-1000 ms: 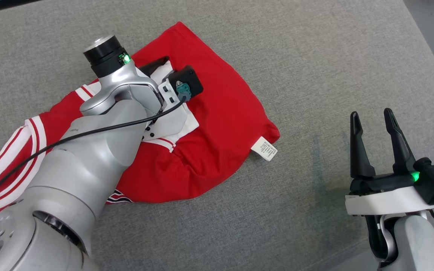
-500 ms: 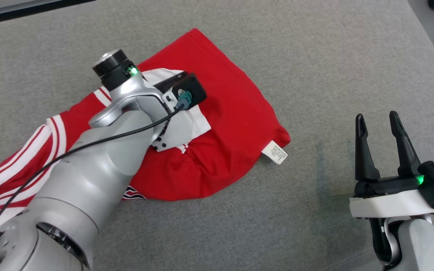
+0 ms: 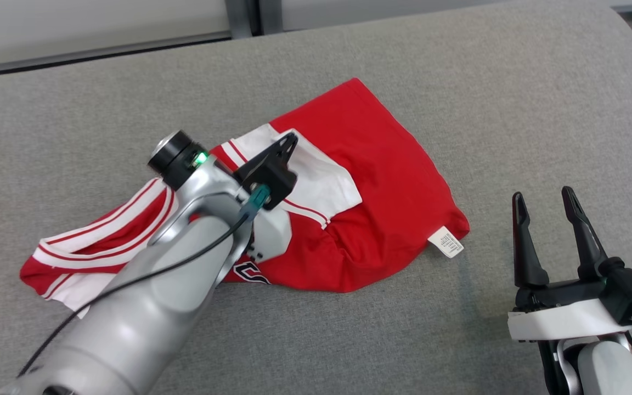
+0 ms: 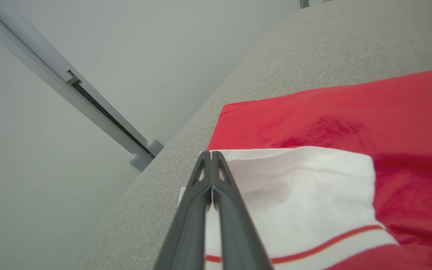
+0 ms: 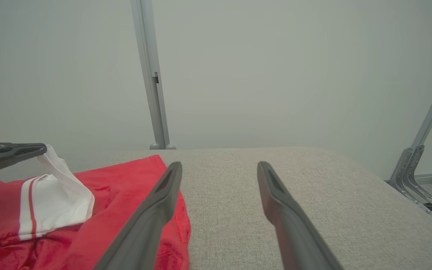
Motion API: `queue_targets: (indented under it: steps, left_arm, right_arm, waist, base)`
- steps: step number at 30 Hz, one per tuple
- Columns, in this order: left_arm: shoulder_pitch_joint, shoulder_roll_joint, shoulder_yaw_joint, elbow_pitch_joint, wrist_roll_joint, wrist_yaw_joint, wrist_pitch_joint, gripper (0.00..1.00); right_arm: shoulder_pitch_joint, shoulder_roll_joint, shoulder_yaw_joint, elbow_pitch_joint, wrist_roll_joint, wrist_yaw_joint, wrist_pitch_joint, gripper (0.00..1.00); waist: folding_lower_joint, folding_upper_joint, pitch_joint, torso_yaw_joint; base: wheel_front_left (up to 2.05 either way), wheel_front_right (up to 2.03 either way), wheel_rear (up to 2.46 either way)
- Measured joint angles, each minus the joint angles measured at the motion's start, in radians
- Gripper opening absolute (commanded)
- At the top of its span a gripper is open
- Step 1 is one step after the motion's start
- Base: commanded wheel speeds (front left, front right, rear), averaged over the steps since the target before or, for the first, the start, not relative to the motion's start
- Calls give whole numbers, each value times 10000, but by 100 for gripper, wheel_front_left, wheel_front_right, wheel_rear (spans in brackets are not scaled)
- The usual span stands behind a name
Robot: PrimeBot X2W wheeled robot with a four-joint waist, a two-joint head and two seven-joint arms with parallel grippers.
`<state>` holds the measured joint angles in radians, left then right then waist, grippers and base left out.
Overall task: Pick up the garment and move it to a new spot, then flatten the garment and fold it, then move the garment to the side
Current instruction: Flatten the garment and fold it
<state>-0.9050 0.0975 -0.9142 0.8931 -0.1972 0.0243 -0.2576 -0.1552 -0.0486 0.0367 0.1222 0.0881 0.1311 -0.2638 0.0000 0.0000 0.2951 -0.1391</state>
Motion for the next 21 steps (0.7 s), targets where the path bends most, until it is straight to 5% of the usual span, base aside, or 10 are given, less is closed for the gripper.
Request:
queue_targets:
  steps: [13, 18, 21]
  left_arm:
    - [4574, 2508, 1035, -5033, -1220, 1298, -40, 0]
    - [5497, 3064, 1206, -6541, -1383, 1860, 77, 0]
    - [5556, 3216, 1241, -7262, -1356, 2065, 217, 0]
  right_arm:
    - [-133, -42, 63, 951, 575, -2, 0, 100]
    - [-1843, -1202, 1333, 3381, 1850, 2, 63, 100]
    - [-3426, -2121, 2236, 4619, 2516, 0, 1091, 100]
  waist:
    - [0, 0, -690, 1122]
    - [0, 0, -698, 1790]
    - [0, 0, -612, 2190]
  base:
    - [0, 0, 0]
    - [0, 0, 0]
    - [0, 0, 0]
